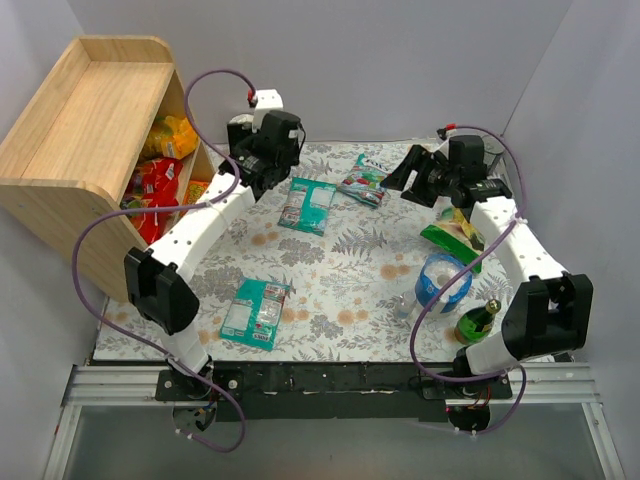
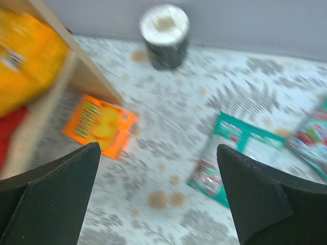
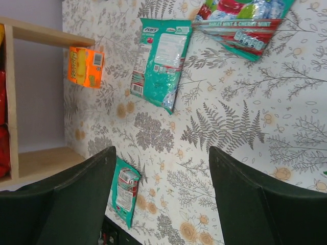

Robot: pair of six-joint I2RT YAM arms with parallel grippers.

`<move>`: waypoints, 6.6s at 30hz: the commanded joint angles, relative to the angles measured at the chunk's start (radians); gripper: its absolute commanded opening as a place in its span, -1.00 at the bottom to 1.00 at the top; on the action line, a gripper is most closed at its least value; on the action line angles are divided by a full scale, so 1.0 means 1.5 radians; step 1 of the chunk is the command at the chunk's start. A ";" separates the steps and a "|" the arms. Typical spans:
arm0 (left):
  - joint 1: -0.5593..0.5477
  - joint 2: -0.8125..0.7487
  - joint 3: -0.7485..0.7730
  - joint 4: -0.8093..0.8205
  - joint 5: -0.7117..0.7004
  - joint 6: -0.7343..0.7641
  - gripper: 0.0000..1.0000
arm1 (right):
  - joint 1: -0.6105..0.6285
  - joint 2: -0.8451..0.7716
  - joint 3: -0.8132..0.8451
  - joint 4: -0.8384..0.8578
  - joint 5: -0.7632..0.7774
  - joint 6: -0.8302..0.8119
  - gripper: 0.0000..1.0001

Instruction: Place and organize the candy bags onto the shelf

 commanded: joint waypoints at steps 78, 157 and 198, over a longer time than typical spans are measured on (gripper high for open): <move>-0.036 -0.363 -0.417 -0.182 0.301 -0.348 0.96 | 0.289 0.398 0.060 0.328 -0.227 -0.058 -0.97; 0.075 -0.205 -0.767 0.402 0.721 -0.471 0.96 | 0.160 0.404 -0.033 0.345 -0.417 0.371 -0.97; 0.075 -0.225 -0.674 0.373 0.665 -0.501 0.42 | 0.166 0.343 -0.133 0.626 -0.427 0.565 -0.97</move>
